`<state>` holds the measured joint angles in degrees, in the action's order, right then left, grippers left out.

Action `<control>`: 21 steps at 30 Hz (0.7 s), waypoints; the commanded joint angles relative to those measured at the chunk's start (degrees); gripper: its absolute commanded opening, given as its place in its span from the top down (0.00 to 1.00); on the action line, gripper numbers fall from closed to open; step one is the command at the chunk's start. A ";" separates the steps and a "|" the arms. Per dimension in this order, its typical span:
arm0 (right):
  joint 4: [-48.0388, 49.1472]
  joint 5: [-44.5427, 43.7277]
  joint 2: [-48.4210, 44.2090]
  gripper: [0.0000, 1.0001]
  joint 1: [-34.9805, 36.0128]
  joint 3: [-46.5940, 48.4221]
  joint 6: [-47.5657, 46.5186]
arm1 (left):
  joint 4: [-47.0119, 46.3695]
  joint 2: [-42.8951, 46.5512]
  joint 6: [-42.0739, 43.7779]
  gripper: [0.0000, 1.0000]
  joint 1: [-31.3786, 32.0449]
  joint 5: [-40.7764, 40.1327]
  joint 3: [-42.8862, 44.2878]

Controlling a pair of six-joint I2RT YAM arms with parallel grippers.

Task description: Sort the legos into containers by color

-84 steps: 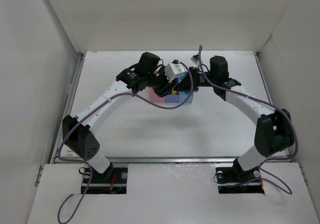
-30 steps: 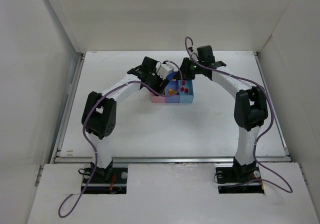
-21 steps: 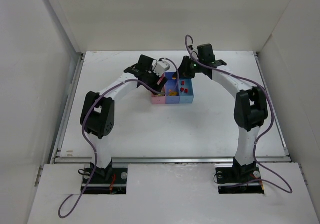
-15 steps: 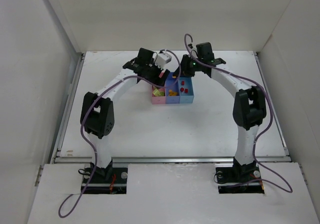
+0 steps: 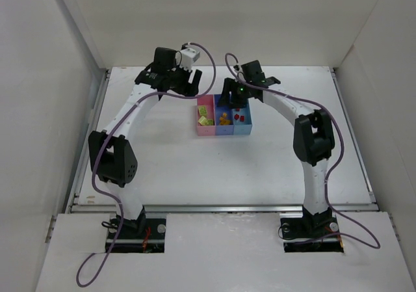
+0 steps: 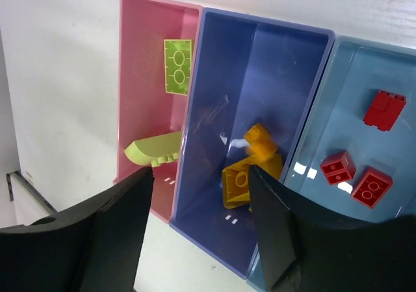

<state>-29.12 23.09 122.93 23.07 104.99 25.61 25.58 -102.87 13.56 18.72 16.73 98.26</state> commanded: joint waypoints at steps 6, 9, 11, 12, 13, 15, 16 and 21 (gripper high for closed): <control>-0.14 0.46 -2.69 0.31 1.45 3.56 -1.87 | -0.89 4.95 -2.49 0.26 -1.32 -1.79 -4.73; -1.45 -0.67 -4.45 0.31 1.45 3.56 -2.40 | -1.41 5.49 -2.49 0.26 -1.32 -2.40 -5.27; -1.46 -0.16 -6.38 0.31 -0.30 2.86 -2.40 | -1.41 6.18 -2.49 0.26 -1.85 -3.63 -5.27; -1.46 -0.15 -9.52 0.31 -1.35 1.81 -2.40 | -1.41 6.89 -2.49 0.26 -2.37 -4.33 -5.27; -0.94 -0.15 -11.47 0.31 -2.75 0.93 -2.40 | -1.41 6.89 -2.49 0.26 -3.24 -6.25 -5.27; -0.32 -3.56 -15.86 0.31 -8.11 -2.40 -2.40 | -2.03 8.73 -2.49 0.26 -5.00 -8.81 -5.27; -0.32 -5.84 -20.76 0.31 -10.13 -3.64 -3.19 | -2.55 9.43 -3.36 0.26 -5.79 -12.04 -6.05; -4.79 -29.69 -34.32 0.23 -21.99 -11.11 -7.23 | -6.33 14.01 -8.63 0.16 -11.24 -21.46 -11.06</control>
<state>-31.68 10.31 96.77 5.30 95.90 21.78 22.92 -93.71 9.26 10.28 3.88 89.36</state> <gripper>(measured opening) 0.758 0.822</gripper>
